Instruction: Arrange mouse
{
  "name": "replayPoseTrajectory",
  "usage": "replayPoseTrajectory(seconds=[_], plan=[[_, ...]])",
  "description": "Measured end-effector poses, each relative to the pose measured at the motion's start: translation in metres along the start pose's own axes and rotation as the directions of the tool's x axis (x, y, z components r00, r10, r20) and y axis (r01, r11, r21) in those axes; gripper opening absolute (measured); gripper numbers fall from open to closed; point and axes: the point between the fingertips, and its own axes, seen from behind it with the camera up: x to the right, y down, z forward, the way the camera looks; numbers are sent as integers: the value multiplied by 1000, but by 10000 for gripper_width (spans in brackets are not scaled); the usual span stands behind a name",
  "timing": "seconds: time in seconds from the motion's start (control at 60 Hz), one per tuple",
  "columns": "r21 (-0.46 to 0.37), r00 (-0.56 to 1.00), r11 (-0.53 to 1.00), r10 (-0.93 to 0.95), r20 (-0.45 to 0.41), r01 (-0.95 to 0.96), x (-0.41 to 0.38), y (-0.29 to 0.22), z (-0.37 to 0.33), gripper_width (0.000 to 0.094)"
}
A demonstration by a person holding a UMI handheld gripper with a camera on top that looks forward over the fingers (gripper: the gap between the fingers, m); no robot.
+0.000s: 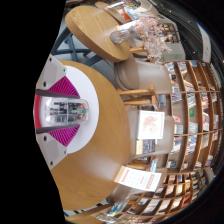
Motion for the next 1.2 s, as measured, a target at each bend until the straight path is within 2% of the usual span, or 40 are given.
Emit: replayPoseTrajectory(seconds=[0.067,0.1,0.2,0.233,0.3,0.333,0.533,0.617,0.767,0.867,1.1,1.2], plan=[[-24,1000,1000,-2,-2,2,-4,14,7,436],[4,1000,1000,-19,-12,19,-4,10,8,447],[5,997,997,-72,-38,73,-1,12,5,505],[8,997,997,-74,-36,75,-2,12,1,580],[19,996,997,-71,-49,72,1,7,-16,821],[37,996,996,-79,-52,81,2,3,-29,859],[123,990,985,-115,-77,124,13,11,-173,856],[140,989,981,-123,-83,134,16,39,-240,853],[121,991,985,-116,-71,124,13,94,-321,853],[115,993,988,-101,-63,107,13,122,-355,851],[102,987,986,-118,-113,129,29,163,-388,853],[106,994,991,-67,-81,75,21,167,-392,853]])
